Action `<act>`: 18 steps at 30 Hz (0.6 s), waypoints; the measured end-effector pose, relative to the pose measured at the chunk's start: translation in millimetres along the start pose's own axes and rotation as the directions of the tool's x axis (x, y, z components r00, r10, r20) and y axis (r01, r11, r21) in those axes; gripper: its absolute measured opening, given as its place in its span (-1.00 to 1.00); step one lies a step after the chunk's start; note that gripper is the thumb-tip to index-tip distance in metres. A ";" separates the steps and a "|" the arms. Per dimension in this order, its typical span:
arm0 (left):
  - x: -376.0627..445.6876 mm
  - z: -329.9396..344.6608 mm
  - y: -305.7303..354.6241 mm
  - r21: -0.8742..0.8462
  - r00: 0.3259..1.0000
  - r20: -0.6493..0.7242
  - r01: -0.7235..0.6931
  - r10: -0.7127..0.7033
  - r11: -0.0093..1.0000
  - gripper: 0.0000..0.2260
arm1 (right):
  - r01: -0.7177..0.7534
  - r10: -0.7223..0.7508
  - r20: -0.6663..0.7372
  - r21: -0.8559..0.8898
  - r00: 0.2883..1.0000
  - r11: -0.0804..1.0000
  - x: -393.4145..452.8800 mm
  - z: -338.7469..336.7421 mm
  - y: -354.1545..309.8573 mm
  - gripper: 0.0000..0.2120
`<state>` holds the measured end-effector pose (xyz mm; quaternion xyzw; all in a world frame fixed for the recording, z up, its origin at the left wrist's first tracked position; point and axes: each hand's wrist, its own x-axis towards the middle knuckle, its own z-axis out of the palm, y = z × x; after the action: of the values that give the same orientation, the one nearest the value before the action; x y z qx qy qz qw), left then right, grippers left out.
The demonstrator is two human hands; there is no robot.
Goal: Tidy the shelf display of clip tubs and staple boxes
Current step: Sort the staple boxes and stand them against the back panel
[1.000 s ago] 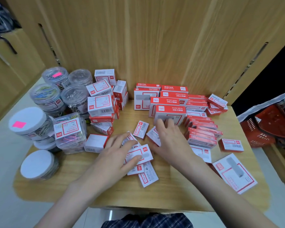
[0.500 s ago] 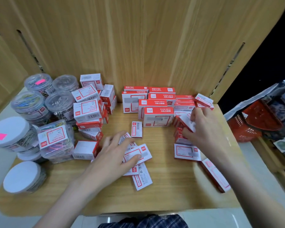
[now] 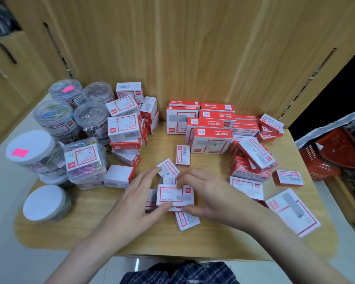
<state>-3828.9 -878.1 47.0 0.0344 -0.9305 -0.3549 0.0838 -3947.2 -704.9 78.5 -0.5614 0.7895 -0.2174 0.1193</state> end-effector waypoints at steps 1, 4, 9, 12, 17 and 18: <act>-2.5 -1.9 -1.0 -0.001 1.000 0.016 -0.016 0.016 1.000 -0.38 | 0.006 -0.006 -0.010 0.025 1.000 1.000 1.0 1.8 1.5 -0.73; -7.0 -4.1 -4.3 0.024 0.996 0.078 -0.037 0.035 0.999 -0.33 | -0.071 0.079 -0.125 0.066 0.989 0.995 -2.2 -3.3 8.7 -0.79; -8.3 -1.6 -17.1 0.096 0.996 0.056 -0.072 0.067 0.993 -0.30 | -0.269 0.328 -0.303 0.220 0.895 0.938 -1.6 1.0 0.0 -0.76; -7.6 -2.0 -18.6 0.083 0.997 0.043 -0.070 0.066 0.994 -0.23 | -0.299 0.322 -0.198 0.138 0.926 0.944 7.1 17.6 -17.4 -0.68; -14.2 -9.9 -23.5 0.074 0.996 0.022 -0.087 0.086 0.993 -0.27 | -0.412 0.400 -0.120 -0.093 0.908 0.907 23.0 28.1 -33.7 -0.43; -14.9 -10.4 -23.8 0.087 0.996 0.024 -0.093 0.091 0.992 -0.30 | -0.410 0.400 -0.116 -0.086 0.909 0.908 25.4 28.7 -34.8 -0.46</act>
<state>-3812.3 -900.8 36.8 -0.0083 -0.9466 -0.3098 0.0891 -3914.4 -744.3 71.3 -0.3799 0.9043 -0.1711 0.0932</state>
